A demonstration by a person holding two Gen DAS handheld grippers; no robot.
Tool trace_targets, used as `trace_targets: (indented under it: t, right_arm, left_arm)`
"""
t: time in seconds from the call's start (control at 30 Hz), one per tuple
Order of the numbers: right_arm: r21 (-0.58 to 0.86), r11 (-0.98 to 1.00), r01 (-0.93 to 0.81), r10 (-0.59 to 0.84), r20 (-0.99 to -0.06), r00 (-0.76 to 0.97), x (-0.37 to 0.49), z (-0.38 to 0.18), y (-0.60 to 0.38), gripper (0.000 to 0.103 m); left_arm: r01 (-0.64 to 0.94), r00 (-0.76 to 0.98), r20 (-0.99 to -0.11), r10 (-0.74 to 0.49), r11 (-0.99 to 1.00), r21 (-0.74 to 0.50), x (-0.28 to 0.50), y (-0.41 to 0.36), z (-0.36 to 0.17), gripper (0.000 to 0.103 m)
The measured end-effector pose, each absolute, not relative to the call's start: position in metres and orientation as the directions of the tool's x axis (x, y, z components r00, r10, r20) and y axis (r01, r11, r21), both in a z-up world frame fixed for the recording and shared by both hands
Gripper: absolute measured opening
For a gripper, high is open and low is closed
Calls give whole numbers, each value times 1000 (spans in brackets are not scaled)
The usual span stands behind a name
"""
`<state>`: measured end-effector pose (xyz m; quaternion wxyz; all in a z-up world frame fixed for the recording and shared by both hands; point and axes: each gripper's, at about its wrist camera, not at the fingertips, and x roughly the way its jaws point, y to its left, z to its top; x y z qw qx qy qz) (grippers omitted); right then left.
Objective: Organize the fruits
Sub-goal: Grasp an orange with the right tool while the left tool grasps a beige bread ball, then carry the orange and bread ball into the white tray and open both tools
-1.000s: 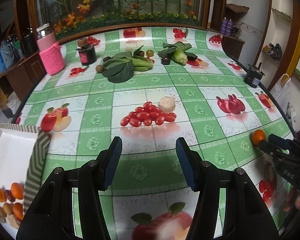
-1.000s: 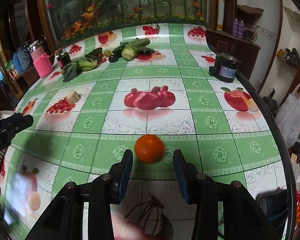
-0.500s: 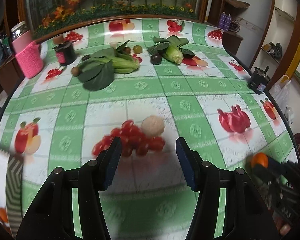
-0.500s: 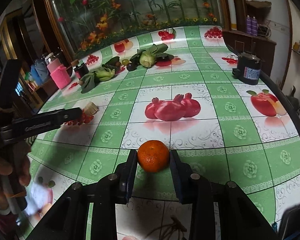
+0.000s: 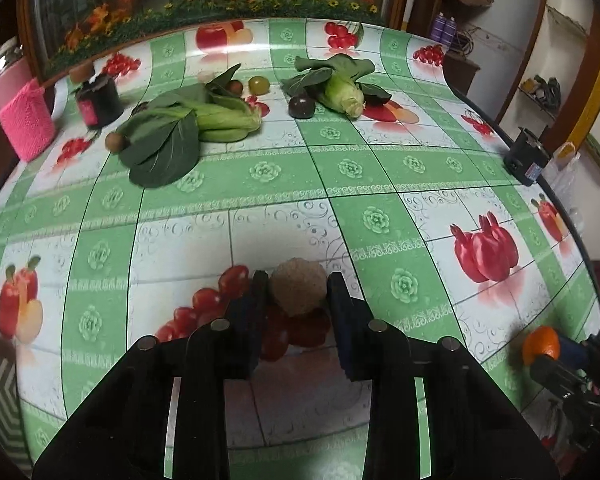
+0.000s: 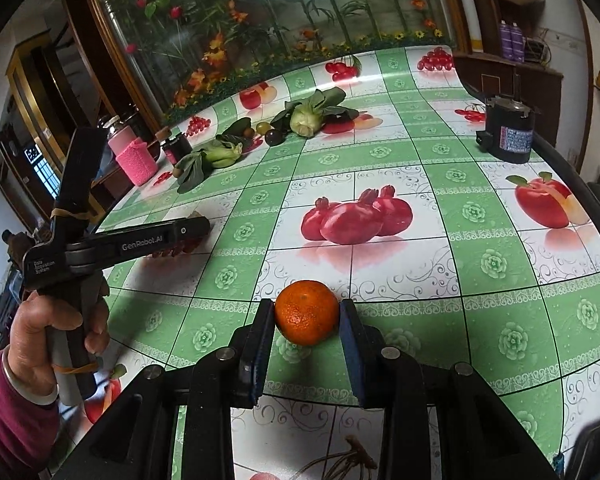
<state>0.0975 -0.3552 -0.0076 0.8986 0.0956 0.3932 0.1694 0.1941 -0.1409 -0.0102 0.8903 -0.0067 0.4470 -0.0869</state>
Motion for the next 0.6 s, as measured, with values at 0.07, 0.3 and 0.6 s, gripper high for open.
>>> trace_targets:
  t: [0.07,0.3,0.6]
  right_arm:
    - [297,926,-233,376,-670,640,96,-6,-354,32]
    - [289,922,-257,387,-668,636,88,0,-343,32]
    - [309,873,-378,485,-636,600,65,18,-287,32]
  left_arm:
    - [143,592,-792,-151,986,-81,186,-139,-7,29]
    - [138,627,-769,-126,989,-50,141,-132,12,29]
    - [37,685,-728,-25,999,0,77,-88,28,29]
